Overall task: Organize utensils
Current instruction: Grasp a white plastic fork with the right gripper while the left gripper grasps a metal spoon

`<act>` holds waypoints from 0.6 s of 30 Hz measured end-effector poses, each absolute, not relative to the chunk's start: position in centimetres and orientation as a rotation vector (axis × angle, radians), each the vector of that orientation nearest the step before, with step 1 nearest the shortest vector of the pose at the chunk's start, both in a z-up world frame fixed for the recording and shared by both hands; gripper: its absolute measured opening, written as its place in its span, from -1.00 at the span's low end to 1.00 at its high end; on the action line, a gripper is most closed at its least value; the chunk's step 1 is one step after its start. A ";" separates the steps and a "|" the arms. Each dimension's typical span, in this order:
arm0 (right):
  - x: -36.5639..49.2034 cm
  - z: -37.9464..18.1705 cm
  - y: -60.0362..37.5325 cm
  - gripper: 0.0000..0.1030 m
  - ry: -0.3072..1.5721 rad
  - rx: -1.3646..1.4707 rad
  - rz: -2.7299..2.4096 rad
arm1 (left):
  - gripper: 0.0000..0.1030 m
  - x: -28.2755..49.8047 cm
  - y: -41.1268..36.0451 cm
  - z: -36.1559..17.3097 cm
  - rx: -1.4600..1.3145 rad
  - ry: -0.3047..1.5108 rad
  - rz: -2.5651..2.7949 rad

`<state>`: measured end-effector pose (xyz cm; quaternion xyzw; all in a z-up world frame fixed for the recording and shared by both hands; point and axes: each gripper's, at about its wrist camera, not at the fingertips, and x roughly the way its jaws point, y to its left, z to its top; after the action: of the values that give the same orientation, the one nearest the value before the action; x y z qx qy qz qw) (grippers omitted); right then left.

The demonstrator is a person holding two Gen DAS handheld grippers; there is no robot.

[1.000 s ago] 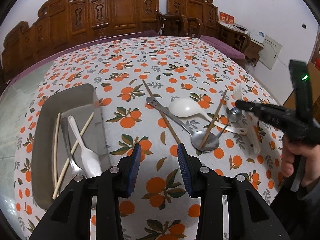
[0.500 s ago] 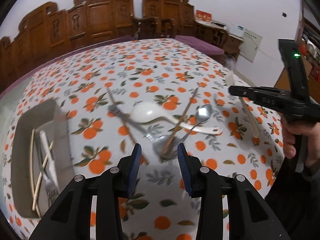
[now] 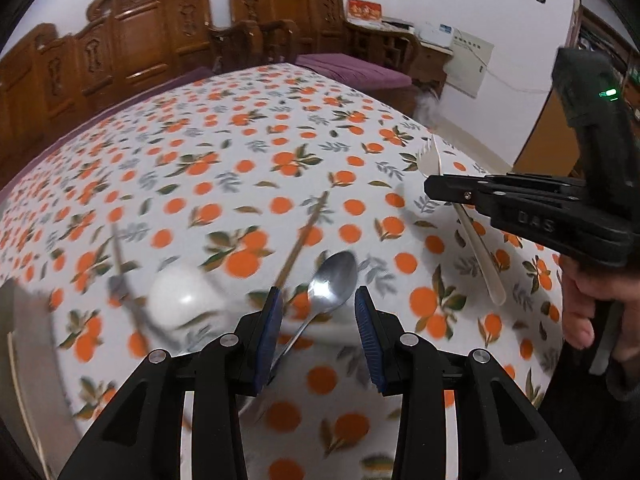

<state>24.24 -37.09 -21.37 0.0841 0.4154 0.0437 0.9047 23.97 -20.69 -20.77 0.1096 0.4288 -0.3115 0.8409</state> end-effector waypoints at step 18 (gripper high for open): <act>24.5 -21.0 -36.8 -0.91 0.846 0.204 0.117 | -0.46 25.6 -25.0 -23.9 0.370 0.954 -0.650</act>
<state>24.46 -36.84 -20.97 0.0988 0.4095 0.0568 0.9052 25.56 -24.97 -23.87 0.1738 0.4484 -0.3055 0.8218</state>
